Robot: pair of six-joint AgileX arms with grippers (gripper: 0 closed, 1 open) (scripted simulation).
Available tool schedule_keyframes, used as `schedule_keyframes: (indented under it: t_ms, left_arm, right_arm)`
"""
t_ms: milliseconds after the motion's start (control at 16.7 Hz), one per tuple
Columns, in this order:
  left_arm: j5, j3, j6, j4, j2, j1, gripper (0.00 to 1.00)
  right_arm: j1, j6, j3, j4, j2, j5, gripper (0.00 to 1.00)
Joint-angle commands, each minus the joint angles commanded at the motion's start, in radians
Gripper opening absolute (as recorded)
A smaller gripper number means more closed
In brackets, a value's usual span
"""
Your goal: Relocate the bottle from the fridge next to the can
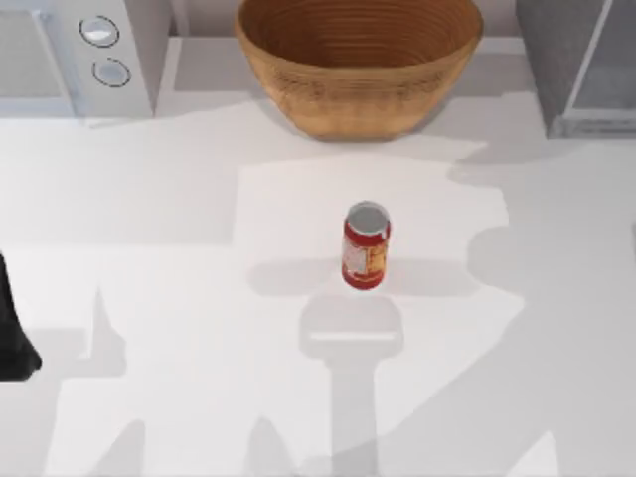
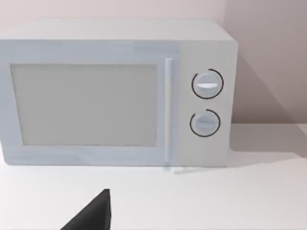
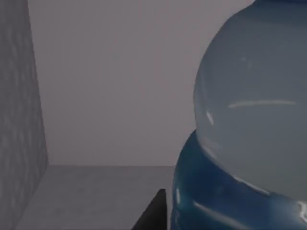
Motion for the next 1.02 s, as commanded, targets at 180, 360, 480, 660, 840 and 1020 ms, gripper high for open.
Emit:
schedule_keyframes:
  t_ms: [180, 360, 480, 660, 840, 1020]
  left_arm:
    - [0.000, 0.000, 0.000, 0.000, 0.000, 0.000, 1.00]
    - [0.000, 0.000, 0.000, 0.000, 0.000, 0.000, 1.00]
    - [0.000, 0.000, 0.000, 0.000, 0.000, 0.000, 1.00]
    - [0.000, 0.000, 0.000, 0.000, 0.000, 0.000, 1.00]
    - [0.000, 0.000, 0.000, 0.000, 0.000, 0.000, 1.00]
    - [0.000, 0.000, 0.000, 0.000, 0.000, 0.000, 1.00]
  right_arm:
    - [-0.020, 0.001, -0.195, 0.068, -0.106, -0.023, 0.00]
    - [-0.039, 0.001, -0.353, 0.131, -0.203, -0.041, 0.00]
    - [-0.048, 0.002, -0.408, 0.159, -0.245, -0.049, 0.00]
    - [-0.050, 0.002, -0.421, 0.167, -0.256, -0.051, 0.00]
    - [-0.042, 0.003, -0.419, 0.166, -0.249, -0.048, 0.00]
    - [0.025, 0.002, -0.441, 0.221, -0.218, 0.019, 0.00]
